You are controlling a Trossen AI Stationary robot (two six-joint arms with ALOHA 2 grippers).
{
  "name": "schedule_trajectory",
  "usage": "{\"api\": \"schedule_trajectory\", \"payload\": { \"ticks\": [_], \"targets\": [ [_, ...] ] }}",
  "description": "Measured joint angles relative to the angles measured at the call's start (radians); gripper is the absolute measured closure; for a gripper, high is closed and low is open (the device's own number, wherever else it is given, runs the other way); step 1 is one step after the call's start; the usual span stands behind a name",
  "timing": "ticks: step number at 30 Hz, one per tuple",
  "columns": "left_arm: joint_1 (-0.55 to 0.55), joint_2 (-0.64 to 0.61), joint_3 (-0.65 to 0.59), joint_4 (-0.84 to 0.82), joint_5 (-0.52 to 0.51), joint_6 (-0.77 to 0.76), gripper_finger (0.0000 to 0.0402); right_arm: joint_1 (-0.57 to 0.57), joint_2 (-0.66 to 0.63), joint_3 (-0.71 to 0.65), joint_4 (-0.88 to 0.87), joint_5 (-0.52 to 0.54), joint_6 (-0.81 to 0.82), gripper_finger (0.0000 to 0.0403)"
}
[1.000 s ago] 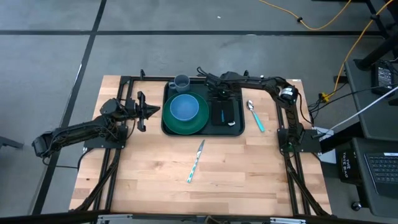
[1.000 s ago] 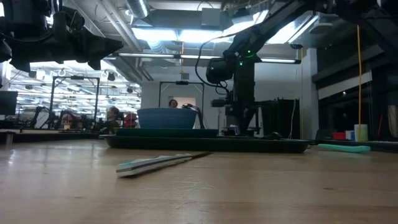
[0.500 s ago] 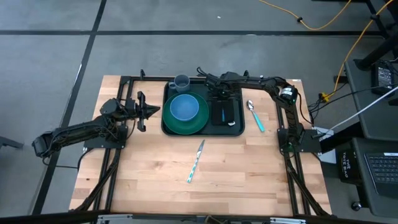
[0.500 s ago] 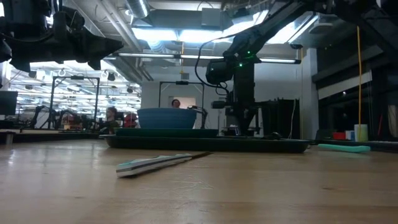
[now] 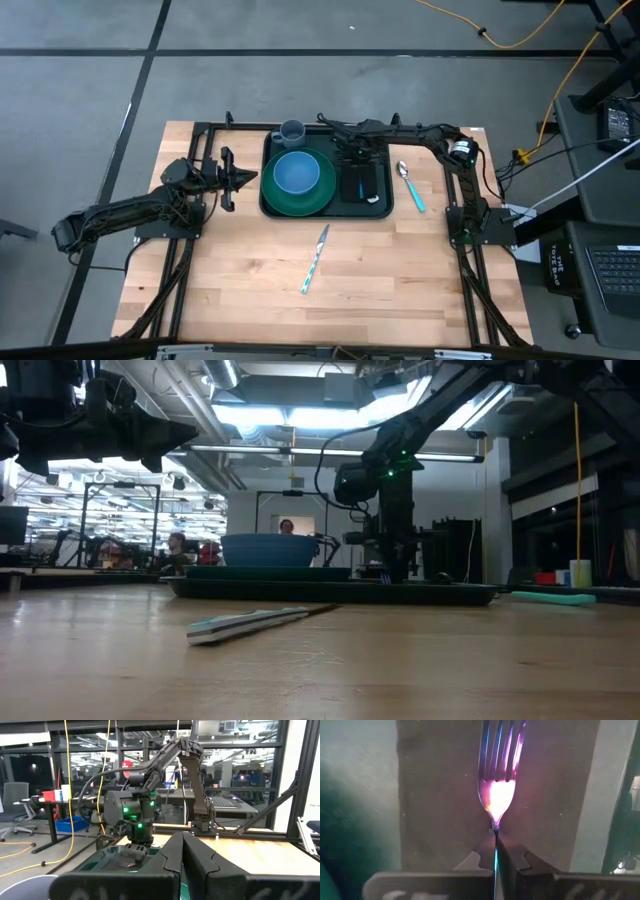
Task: Set up tray
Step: Put the blue fork on top of the black napkin on the green tray
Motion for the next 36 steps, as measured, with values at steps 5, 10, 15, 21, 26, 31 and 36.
{"api": "schedule_trajectory", "payload": {
  "ticks": [5,10,15,21,26,31,36],
  "targets": [
    [0.000,0.000,0.000,0.000,0.000,0.000,0.0396,-0.001,0.001,-0.001,0.020,0.000,-0.006,0.0399],
    [0.000,0.000,0.000,0.000,0.000,0.000,0.0399,-0.001,0.001,-0.001,0.037,-0.007,-0.030,0.0384],
    [0.000,0.000,0.000,0.000,0.000,0.000,0.0397,-0.002,0.001,-0.001,0.036,-0.026,-0.027,0.0363],
    [0.000,0.000,0.000,0.000,0.000,0.000,0.0398,-0.002,0.001,-0.001,0.034,-0.025,-0.019,0.0359],
    [0.000,0.000,0.000,0.000,0.000,0.000,0.0399,-0.002,0.001,-0.001,0.030,-0.027,0.014,0.0370],
    [0.000,0.000,0.000,0.000,0.000,0.000,0.0396,-0.002,0.001,-0.001,0.029,-0.027,0.026,0.0388],
    [0.000,0.000,0.000,0.000,0.000,0.000,0.0400,-0.003,0.001,-0.001,0.026,-0.032,0.023,0.0391]
  ]
}}
